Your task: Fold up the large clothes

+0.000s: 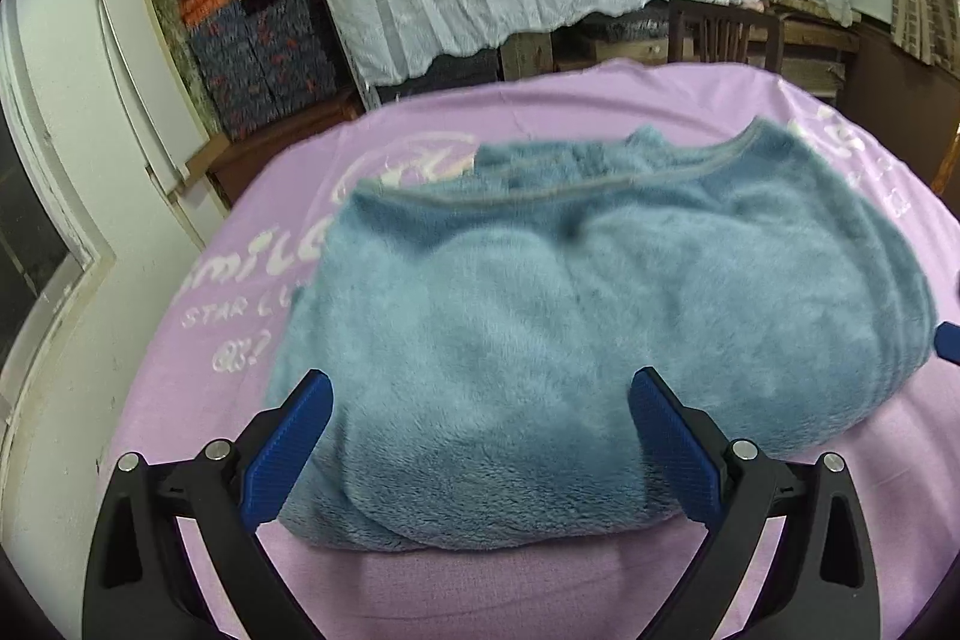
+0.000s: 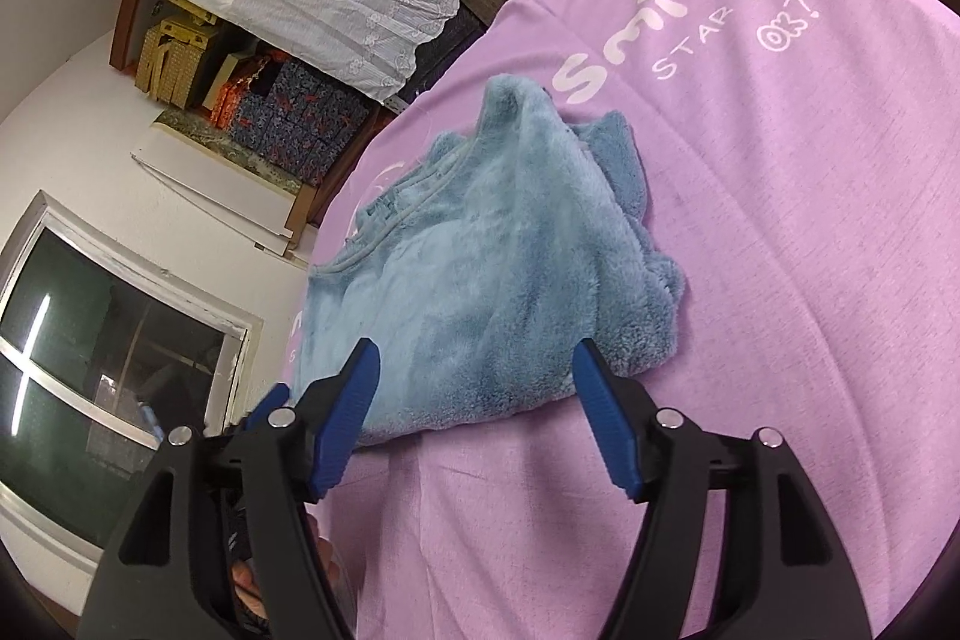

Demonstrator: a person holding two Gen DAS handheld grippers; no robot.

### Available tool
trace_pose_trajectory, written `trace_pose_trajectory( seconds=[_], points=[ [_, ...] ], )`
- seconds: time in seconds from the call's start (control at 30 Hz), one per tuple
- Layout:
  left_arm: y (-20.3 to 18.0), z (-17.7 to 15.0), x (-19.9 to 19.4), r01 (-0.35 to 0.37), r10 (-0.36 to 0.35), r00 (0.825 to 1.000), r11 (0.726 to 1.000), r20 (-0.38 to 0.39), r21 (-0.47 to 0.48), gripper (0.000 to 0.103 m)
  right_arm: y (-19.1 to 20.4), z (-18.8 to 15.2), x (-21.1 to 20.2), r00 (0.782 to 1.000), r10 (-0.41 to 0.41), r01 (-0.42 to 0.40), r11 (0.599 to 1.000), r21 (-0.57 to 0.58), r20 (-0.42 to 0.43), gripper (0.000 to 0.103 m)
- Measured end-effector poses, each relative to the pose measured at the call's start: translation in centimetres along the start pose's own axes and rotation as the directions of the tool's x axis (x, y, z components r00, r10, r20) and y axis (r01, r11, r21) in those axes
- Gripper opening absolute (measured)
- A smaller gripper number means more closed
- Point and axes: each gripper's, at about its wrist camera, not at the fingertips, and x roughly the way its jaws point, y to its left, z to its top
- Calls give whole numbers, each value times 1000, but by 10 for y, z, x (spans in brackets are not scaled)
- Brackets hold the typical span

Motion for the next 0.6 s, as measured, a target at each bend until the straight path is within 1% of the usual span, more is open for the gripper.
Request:
trace_pose_trajectory(
  seconds=[0.1, 0.17, 0.2, 0.3, 0.43, 0.5, 0.57, 0.6],
  points=[
    [7, -2, 15, 27, -29, 999, 999, -44, -37, 100, -6, 2, 1, 1000, -8, 8, 1000, 23, -3, 66],
    [13, -1, 17, 52, -55, 997, 997, -55, -64, 100, -11, 4, 2, 1000, -3, 3, 999, 50, -2, 66],
    [13, -1, 17, 52, -56, 997, 997, -56, -65, 100, -13, 5, 1, 1000, 1, -1, 998, 57, -1, 66],
    [14, 3, 6, 61, -64, 997, 995, -39, -75, 100, -18, 7, -1, 1000, 11, -12, 996, 83, 6, 66],
    [12, 19, -12, 117, -117, 993, 987, -1, -111, 100, -19, 7, -1, 1000, 12, -12, 996, 90, 5, 66],
    [7, 23, -11, 109, -110, 994, 987, 2, -120, 100, -18, 6, 1, 1000, 14, -14, 996, 89, 0, 67],
    [1, 24, 2, 101, -105, 994, 988, -34, -118, 100, -18, 5, 2, 1000, 8, -8, 996, 87, -2, 67],
    [-3, 20, 14, 96, -103, 992, 989, -67, -109, 100, -18, 5, 3, 1000, 6, -5, 996, 86, -4, 67]
  ],
)
